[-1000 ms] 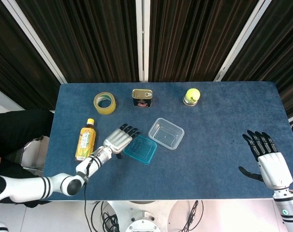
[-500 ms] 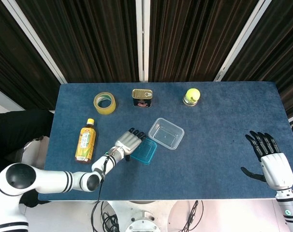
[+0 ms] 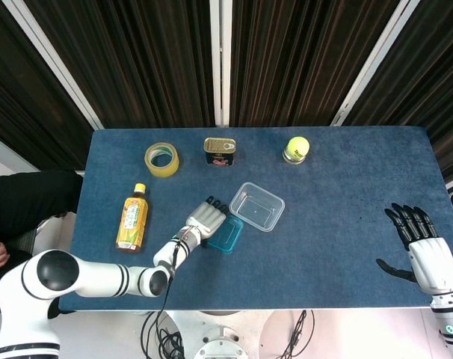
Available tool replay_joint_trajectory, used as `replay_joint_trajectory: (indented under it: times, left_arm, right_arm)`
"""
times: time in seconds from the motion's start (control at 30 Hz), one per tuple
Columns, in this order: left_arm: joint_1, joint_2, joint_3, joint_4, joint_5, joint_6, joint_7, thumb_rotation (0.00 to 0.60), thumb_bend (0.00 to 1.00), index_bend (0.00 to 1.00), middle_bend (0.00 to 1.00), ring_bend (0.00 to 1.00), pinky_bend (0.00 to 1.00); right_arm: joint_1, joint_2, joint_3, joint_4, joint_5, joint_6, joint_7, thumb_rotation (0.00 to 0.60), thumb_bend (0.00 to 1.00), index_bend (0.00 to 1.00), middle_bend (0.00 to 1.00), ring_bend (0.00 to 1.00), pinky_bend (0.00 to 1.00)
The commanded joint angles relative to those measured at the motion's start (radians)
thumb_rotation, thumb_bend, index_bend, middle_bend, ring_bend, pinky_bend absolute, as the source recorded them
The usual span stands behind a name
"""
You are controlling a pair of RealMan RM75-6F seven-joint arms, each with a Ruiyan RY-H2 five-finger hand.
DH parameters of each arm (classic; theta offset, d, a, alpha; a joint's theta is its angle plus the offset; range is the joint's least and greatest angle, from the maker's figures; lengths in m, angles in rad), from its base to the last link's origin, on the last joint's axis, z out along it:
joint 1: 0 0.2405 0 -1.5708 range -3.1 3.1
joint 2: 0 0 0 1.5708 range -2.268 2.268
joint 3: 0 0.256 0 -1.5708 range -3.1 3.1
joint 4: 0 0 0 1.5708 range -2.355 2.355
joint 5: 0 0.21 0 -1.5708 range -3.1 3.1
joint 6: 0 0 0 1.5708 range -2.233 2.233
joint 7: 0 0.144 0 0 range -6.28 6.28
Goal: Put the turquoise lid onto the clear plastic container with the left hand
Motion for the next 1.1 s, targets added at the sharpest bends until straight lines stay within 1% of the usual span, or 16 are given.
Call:
replay_joint_trajectory:
  times: [0.03,0.1,0.17,0.3,0.5,0.6,0.7,0.77,0.87,1.0,1.1]
  left_arm:
    - [0.006,0.000,0.006,-0.003,0.022,0.018,-0.012,0.600,0.18,0.30,0.31,0.20,0.07]
    - [0.014,0.003,0.008,-0.009,0.046,0.031,-0.021,0.600,0.19,0.35,0.35,0.23,0.10]
    - [0.027,0.011,0.011,-0.026,0.076,0.044,-0.036,0.600,0.21,0.37,0.38,0.26,0.11]
    - [0.061,0.047,0.018,-0.071,0.146,0.058,-0.078,0.600,0.22,0.37,0.40,0.26,0.12]
    - [0.129,0.158,0.038,-0.194,0.256,0.127,-0.131,0.600,0.22,0.37,0.40,0.26,0.12]
    - [0.154,0.220,0.021,-0.259,0.295,0.155,-0.166,0.600,0.22,0.37,0.40,0.26,0.12]
    - [0.155,0.256,-0.016,-0.286,0.325,0.144,-0.202,0.600,0.22,0.37,0.39,0.26,0.12]
    - [0.137,0.259,-0.047,-0.276,0.331,0.117,-0.218,0.600,0.22,0.37,0.39,0.26,0.12]
    - [0.083,0.239,-0.084,-0.234,0.311,0.063,-0.202,0.600,0.22,0.37,0.39,0.26,0.12]
    - [-0.002,0.170,-0.130,-0.143,0.255,0.007,-0.178,0.600,0.22,0.37,0.39,0.26,0.11]
    - [-0.075,0.109,-0.142,-0.062,0.206,-0.036,-0.143,0.600,0.22,0.37,0.39,0.26,0.11]
  right_arm:
    - [-0.002,-0.002,-0.001,0.005,0.000,0.003,0.005,0.600,0.07,0.00,0.05,0.00,0.02]
    - [-0.003,-0.003,-0.001,0.008,0.000,0.005,0.007,0.600,0.07,0.00,0.05,0.00,0.02]
    - [-0.004,-0.004,-0.001,0.009,-0.002,0.008,0.010,0.600,0.07,0.00,0.05,0.00,0.02]
    - [-0.007,-0.003,-0.003,0.006,-0.009,0.017,0.007,0.600,0.07,0.00,0.05,0.00,0.02]
    - [-0.010,0.002,-0.005,-0.008,-0.021,0.027,-0.007,0.600,0.07,0.00,0.05,0.00,0.02]
    - [-0.007,0.001,-0.005,-0.016,-0.028,0.028,-0.018,0.600,0.07,0.00,0.05,0.00,0.02]
    - [-0.005,-0.003,-0.005,-0.020,-0.031,0.026,-0.026,0.600,0.07,0.00,0.05,0.00,0.02]
    - [-0.006,-0.007,-0.008,-0.022,-0.031,0.022,-0.033,0.600,0.07,0.00,0.05,0.00,0.02]
    - [-0.008,-0.008,-0.011,-0.024,-0.028,0.019,-0.039,0.600,0.07,0.00,0.05,0.00,0.02]
    - [-0.011,-0.002,-0.010,-0.030,-0.021,0.018,-0.047,0.600,0.07,0.00,0.05,0.00,0.02]
    - [-0.010,0.006,-0.010,-0.039,-0.018,0.013,-0.056,0.600,0.07,0.00,0.05,0.00,0.02]
